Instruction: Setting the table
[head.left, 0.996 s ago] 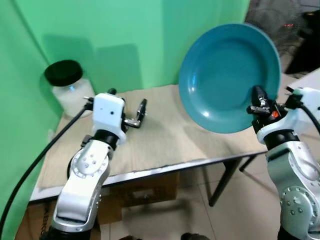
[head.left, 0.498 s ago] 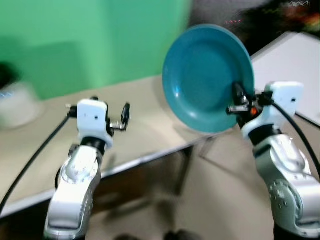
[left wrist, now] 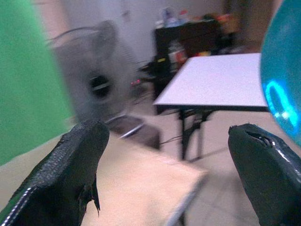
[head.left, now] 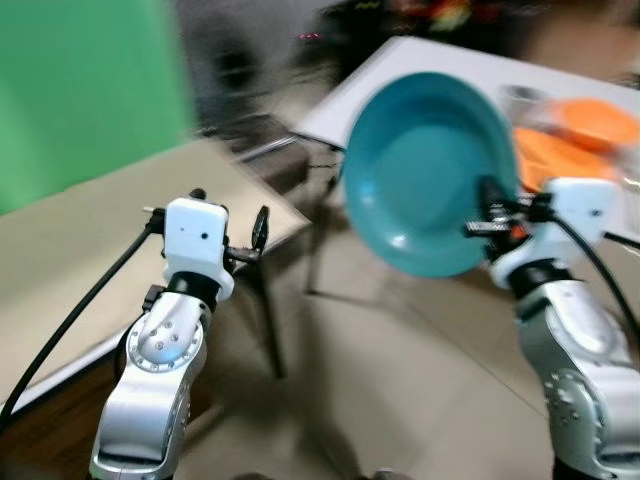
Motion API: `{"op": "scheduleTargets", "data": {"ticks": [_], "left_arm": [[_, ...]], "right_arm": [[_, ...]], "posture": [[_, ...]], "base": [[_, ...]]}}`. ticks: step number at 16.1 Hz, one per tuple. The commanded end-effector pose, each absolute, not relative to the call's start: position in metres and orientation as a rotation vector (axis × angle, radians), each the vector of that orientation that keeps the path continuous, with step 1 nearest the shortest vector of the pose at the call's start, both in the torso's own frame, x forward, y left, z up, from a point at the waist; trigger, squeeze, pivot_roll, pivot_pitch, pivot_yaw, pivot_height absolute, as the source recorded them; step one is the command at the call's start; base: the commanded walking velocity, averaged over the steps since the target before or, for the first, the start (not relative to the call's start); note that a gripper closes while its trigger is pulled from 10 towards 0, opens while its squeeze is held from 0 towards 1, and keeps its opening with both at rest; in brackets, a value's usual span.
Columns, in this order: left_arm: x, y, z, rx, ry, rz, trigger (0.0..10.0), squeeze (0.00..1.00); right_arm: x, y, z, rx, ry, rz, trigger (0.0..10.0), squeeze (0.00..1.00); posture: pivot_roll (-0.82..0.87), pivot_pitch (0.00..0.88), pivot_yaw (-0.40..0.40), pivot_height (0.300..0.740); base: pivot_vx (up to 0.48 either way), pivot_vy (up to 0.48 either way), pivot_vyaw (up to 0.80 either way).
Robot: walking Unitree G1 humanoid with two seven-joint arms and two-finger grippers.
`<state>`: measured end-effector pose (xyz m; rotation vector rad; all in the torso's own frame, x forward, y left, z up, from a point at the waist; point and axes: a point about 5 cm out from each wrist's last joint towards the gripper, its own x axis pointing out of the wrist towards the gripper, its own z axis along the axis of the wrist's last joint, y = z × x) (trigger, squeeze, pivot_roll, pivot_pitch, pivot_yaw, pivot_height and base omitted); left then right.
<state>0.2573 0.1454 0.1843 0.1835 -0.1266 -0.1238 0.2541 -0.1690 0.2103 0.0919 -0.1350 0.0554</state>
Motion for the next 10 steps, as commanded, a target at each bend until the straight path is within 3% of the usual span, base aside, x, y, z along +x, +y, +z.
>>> {"op": "scheduleTargets", "data": {"ticks": [1,6,10], "left_arm": [[0.257,0.148,0.182,0.195,-0.109,-0.119,10.0,0.00],[0.253,0.152,0.164,0.165,-0.050,-0.119,10.0,0.00],[0.242,0.155,0.139,0.191,0.010,-0.136,10.0,0.00]], "right_arm": [[0.249,-0.164,0.214,0.100,-0.173,0.084,10.0,0.00],[0.243,-0.170,0.188,0.105,-0.061,0.071,10.0,0.00],[0.236,-0.176,0.155,-0.027,0.066,0.040,10.0,0.00]], "posture": [[-0.07,0.069,0.032,0.740],[-0.08,0.073,0.039,0.740],[-0.08,0.077,0.033,0.740]], "base": [[0.000,-0.315,-0.80],[0.000,-0.256,-0.76],[0.000,0.000,0.00]]}}
